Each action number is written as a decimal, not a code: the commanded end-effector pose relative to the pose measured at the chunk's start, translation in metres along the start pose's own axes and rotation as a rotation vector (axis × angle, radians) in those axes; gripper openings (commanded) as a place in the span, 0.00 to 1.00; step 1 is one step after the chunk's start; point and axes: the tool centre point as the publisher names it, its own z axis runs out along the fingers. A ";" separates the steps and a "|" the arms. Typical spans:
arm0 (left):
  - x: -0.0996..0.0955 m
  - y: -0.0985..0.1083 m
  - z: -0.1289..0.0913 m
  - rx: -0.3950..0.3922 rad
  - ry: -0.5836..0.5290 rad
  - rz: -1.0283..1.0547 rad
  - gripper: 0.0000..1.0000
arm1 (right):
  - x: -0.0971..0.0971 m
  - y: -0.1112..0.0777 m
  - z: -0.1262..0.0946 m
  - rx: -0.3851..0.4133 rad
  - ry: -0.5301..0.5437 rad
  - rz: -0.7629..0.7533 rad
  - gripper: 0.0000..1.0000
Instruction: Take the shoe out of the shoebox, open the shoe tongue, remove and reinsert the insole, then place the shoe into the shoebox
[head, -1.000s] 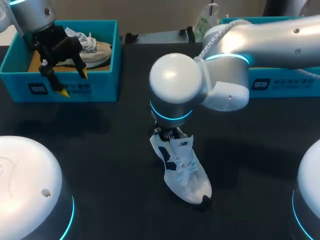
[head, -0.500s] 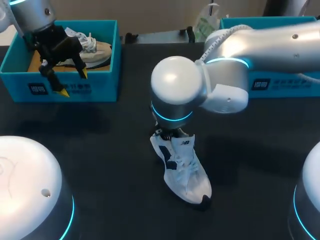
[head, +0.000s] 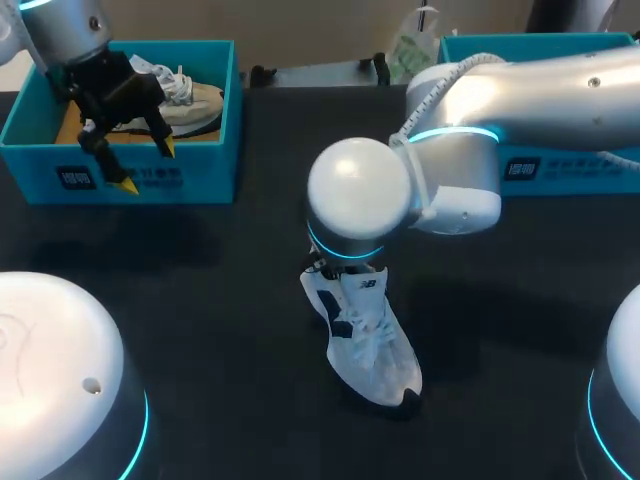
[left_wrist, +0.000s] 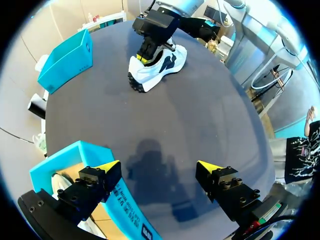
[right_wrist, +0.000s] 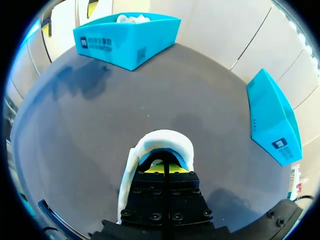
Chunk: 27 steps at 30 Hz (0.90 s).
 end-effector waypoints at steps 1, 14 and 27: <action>0.000 0.000 0.000 -0.002 0.000 0.001 1.00 | -0.002 -0.003 0.022 0.011 0.049 -0.005 0.00; 0.000 0.000 0.000 -0.002 0.000 0.001 1.00 | 0.011 -0.018 0.024 0.089 0.067 -0.013 0.00; 0.000 0.000 0.000 -0.002 0.000 0.001 1.00 | 0.000 0.003 0.013 0.025 0.020 -0.054 0.00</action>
